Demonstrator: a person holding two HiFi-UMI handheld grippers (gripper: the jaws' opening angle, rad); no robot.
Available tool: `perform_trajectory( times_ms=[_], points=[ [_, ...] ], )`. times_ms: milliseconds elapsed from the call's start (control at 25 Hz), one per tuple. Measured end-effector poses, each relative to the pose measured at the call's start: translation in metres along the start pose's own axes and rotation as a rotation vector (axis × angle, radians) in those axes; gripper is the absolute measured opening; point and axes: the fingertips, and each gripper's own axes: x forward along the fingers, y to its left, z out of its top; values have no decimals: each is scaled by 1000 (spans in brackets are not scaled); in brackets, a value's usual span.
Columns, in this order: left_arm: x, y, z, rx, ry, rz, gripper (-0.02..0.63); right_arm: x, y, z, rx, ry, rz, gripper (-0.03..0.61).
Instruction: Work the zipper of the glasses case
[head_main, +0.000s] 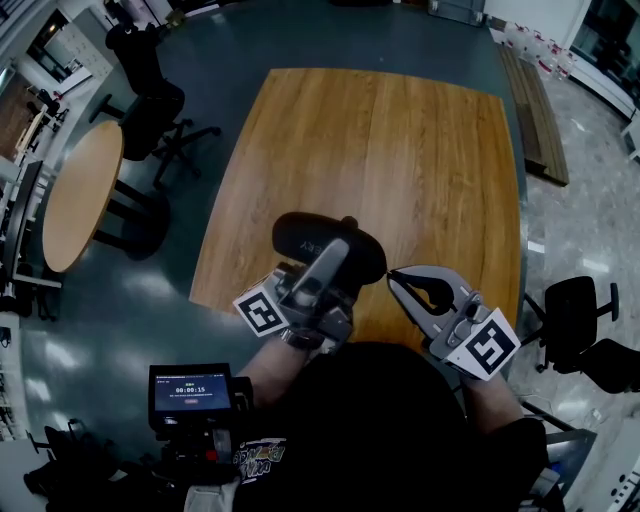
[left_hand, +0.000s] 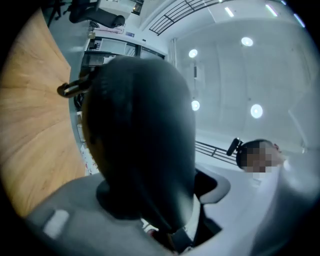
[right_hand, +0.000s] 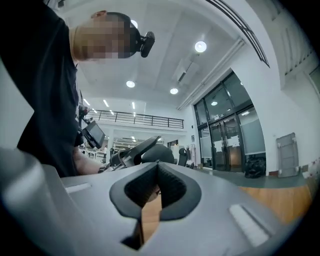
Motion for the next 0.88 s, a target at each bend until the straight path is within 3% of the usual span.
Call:
perform_trajectory(
  times_ms=[160,280,360,600,680,720,760,880],
  points=[
    [6,-22,1,36,48,-120,278,-8,-12,7,203,-100,72,3],
    [12,-38,-6,84,97,-182,358,-11,-10,10,343,-148,152,3],
    [15,-43,-9,95,112,-205,377,-11,-4,13,381,-163,205,3],
    [14,-52,-6,10,82,-282,376,-11,10,19,377,-174,315,3],
    [15,-52,-5,7,73,-277,331,-12,11,21,391,-182,336,3],
    [16,-50,-4,13,63,-257,282,-11,9,22,380,-180,321,3],
    [16,-46,-2,24,48,-222,278,-9,6,23,346,-172,283,3],
    [13,-26,7,52,-25,-68,275,-1,-3,22,118,-87,88,3]
  ],
)
